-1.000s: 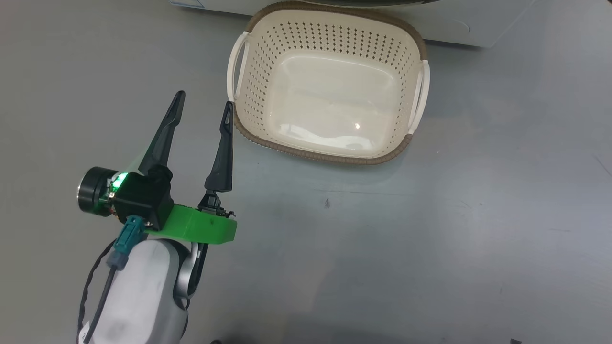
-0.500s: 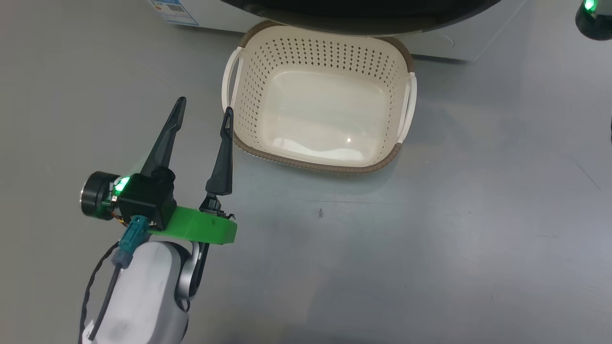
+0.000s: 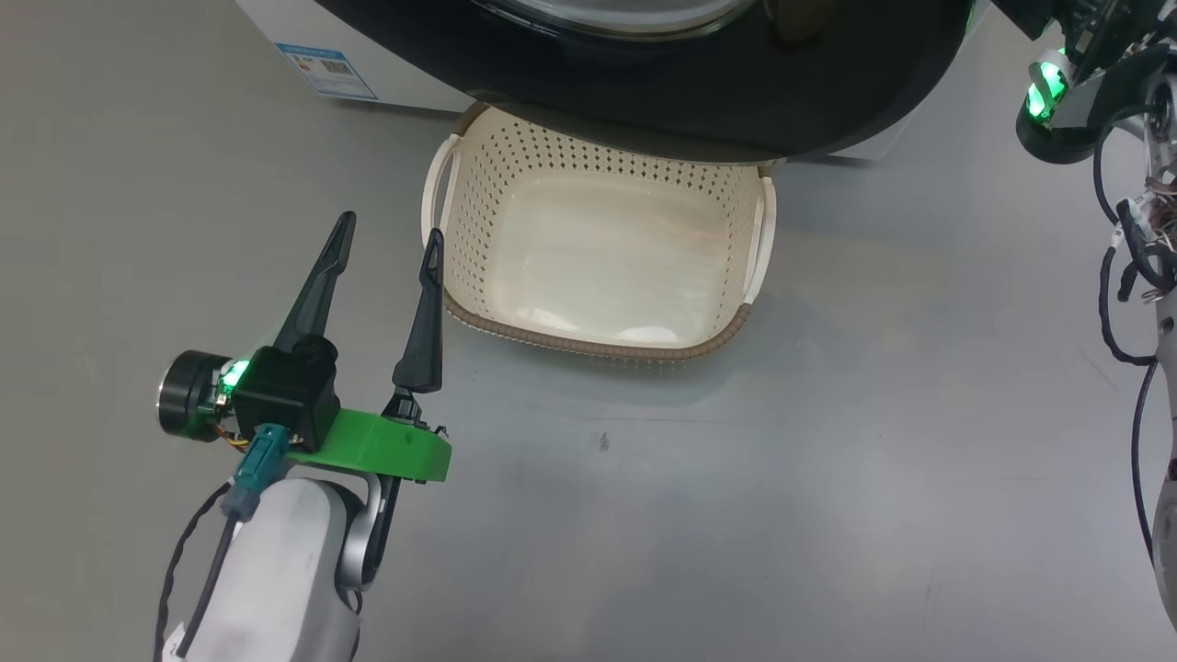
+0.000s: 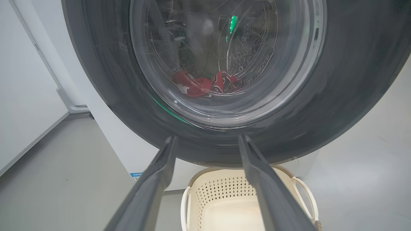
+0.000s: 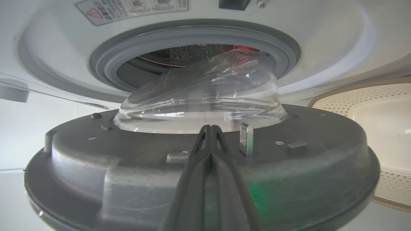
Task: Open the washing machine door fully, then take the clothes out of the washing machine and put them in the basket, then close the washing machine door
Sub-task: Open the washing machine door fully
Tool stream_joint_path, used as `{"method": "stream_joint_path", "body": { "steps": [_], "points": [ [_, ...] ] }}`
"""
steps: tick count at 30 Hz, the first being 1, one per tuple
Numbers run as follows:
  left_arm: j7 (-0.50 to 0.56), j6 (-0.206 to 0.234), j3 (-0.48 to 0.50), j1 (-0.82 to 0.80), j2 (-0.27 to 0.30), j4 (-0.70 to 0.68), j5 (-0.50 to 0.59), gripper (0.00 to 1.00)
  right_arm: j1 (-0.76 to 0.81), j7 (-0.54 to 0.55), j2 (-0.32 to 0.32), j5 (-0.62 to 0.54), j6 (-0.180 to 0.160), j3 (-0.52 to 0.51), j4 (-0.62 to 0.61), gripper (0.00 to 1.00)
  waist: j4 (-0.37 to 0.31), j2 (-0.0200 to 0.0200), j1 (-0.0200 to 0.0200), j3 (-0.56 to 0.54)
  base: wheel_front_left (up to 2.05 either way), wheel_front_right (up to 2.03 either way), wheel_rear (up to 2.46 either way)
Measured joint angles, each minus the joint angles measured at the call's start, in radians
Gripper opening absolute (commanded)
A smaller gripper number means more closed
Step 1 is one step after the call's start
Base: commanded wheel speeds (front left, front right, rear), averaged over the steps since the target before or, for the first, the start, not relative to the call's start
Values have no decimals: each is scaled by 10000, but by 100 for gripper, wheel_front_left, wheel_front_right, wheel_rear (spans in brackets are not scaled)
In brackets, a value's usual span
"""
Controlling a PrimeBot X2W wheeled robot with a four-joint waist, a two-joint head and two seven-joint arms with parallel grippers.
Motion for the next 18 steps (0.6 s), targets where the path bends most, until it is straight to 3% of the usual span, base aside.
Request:
{"method": "stream_joint_path", "body": {
  "steps": [18],
  "points": [
    [0, -17, 63, 336, 2, 148, 44, 100, 883, 623, 364, 222, 207, 345, -127, 0, -95, 0, 0, -742, 0, 0, 0]
  ]
}}
